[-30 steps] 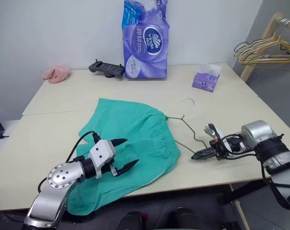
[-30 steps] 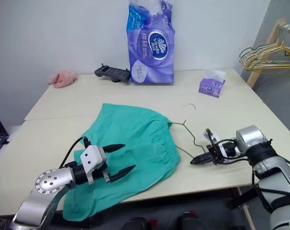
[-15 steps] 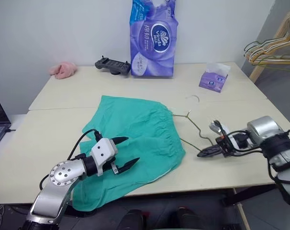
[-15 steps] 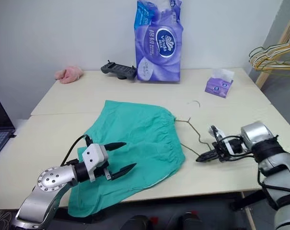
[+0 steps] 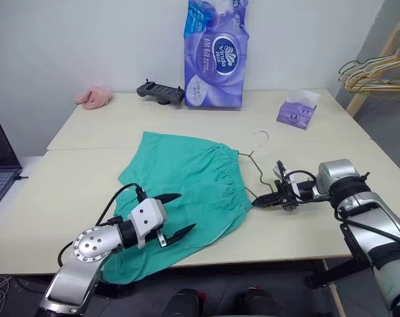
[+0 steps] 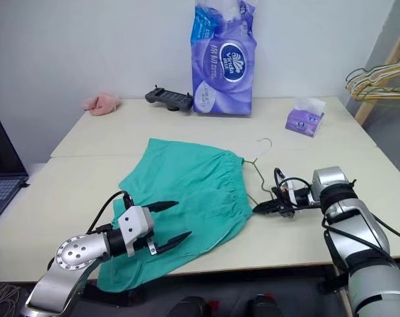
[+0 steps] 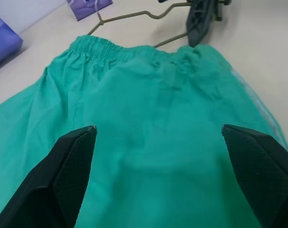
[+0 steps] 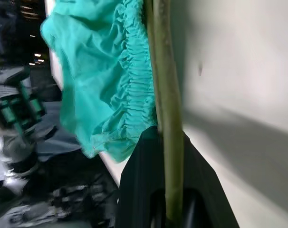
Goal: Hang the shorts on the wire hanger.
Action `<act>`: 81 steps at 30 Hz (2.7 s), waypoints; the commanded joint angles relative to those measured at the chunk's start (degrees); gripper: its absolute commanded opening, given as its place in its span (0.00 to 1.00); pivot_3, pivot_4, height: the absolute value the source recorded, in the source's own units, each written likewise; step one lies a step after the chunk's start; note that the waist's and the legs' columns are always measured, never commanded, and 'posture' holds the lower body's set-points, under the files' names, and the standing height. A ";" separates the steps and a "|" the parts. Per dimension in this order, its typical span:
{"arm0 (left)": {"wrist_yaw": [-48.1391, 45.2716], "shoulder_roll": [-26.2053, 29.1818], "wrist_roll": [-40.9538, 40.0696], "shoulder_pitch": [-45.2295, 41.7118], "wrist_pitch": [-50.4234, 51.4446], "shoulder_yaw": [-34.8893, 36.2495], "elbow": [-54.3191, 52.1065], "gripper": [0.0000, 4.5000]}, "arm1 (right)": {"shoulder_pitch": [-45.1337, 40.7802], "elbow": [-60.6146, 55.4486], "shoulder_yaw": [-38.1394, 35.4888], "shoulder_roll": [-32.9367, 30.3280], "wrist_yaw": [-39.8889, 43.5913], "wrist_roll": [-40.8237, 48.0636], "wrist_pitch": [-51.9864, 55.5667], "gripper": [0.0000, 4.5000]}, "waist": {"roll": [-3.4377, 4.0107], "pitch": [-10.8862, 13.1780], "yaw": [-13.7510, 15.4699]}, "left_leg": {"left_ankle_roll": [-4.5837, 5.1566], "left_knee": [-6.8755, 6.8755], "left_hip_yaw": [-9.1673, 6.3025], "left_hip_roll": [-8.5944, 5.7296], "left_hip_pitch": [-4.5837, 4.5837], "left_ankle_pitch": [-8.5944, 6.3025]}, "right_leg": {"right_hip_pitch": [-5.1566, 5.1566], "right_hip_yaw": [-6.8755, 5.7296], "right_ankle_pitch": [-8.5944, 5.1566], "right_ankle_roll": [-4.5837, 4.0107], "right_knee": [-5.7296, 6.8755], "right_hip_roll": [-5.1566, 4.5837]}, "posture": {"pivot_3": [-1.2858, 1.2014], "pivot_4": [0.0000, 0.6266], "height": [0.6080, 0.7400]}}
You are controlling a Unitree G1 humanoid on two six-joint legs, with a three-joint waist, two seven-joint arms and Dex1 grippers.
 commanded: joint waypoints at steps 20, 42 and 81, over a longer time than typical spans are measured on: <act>-1.87 8.23 19.64 -5.96 0.49 -13.48 11.03 1.00 | -8.70 7.11 -16.69 3.93 -13.06 -4.62 -8.52 0.00 | 1.05 -1.63 -1.78 | 0.03 0.04 0.22 0.02 0.18 -0.01 | 0.04 0.17 -0.07 0.18 0.18 0.09 | 0.56 0.03 1.00; -19.49 12.95 -13.89 -47.33 28.87 6.41 25.05 1.00 | -3.96 -17.09 -12.00 0.10 -5.52 -12.15 -16.62 0.00 | 0.02 -1.43 -2.18 | 0.03 0.22 -0.33 0.11 -0.05 0.00 | 0.04 -0.31 -0.16 0.34 0.18 0.44 | 0.56 0.04 1.00; -27.14 -0.29 27.96 -86.60 -26.27 -14.29 92.73 1.00 | 3.31 -58.10 -2.95 -4.79 -24.93 -33.83 -48.27 0.00 | -0.29 -1.39 -5.72 | -0.01 0.38 0.52 -0.07 -0.89 -0.08 | -1.28 0.61 -0.02 0.32 0.91 0.13 | 0.51 0.00 1.00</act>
